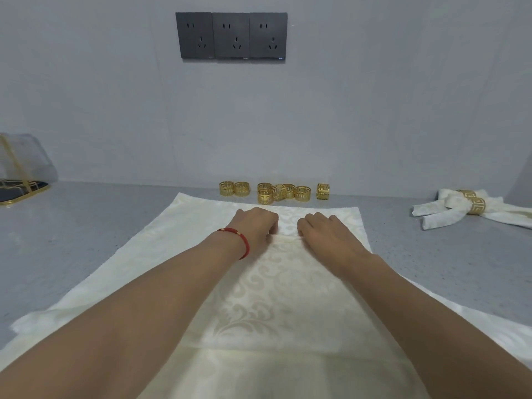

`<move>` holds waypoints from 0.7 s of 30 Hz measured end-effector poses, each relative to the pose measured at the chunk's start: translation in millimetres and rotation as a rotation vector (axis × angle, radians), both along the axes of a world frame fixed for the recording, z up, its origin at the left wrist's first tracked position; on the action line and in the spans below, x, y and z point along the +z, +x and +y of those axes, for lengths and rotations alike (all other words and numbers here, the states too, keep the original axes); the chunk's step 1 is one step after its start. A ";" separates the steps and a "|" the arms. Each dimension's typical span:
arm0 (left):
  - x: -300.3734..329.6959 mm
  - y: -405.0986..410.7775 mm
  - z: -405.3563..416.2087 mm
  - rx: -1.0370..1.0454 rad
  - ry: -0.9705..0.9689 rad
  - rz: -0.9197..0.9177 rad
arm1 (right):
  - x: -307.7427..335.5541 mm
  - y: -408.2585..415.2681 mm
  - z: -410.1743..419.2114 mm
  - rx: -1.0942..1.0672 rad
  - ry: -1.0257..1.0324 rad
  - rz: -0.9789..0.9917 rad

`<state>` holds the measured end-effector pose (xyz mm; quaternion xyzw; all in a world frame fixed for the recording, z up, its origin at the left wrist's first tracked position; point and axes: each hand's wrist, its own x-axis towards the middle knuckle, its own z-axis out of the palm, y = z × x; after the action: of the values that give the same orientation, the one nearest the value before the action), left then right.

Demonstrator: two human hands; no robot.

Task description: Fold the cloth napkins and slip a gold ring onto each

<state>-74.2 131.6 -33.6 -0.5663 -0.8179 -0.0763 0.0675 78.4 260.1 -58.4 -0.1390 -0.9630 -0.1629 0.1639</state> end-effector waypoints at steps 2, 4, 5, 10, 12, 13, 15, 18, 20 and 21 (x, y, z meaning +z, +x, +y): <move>3.6 0.7 -3.4 -0.084 -0.069 0.091 | 3.2 5.3 -2.8 0.036 0.062 -0.043; 6.5 -1.0 -3.9 -0.134 -0.151 0.160 | 7.4 10.2 -3.0 0.056 0.050 -0.089; 7.5 -1.3 -4.2 -0.127 -0.170 0.150 | 8.8 11.0 -2.7 0.052 -0.006 -0.089; -1.5 -4.1 -5.1 0.021 0.005 -0.112 | 0.1 11.2 4.7 -0.077 -0.602 0.196; -6.6 -3.4 -5.9 0.038 0.020 -0.133 | -2.8 9.5 6.8 -0.139 -0.610 0.192; -7.4 -1.3 -7.4 0.031 0.021 -0.124 | -2.9 9.1 6.4 -0.165 -0.546 0.162; -8.9 2.2 -10.3 0.025 0.048 -0.089 | 0.3 9.9 2.1 -0.171 -0.428 0.129; -10.7 8.4 -14.4 0.016 0.071 0.051 | 3.7 12.7 -3.7 -0.117 -0.250 0.065; -9.4 10.8 -15.6 -0.012 0.022 0.152 | 4.4 13.0 -6.9 -0.088 -0.047 0.027; -7.0 12.1 -16.9 -0.036 0.000 0.207 | 6.1 14.1 -8.6 -0.061 0.017 -0.004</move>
<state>-62.1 114.7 -40.6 -0.5857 -0.7963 -0.0186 0.1501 92.5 251.5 -52.3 -0.1664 -0.9572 -0.1763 0.1584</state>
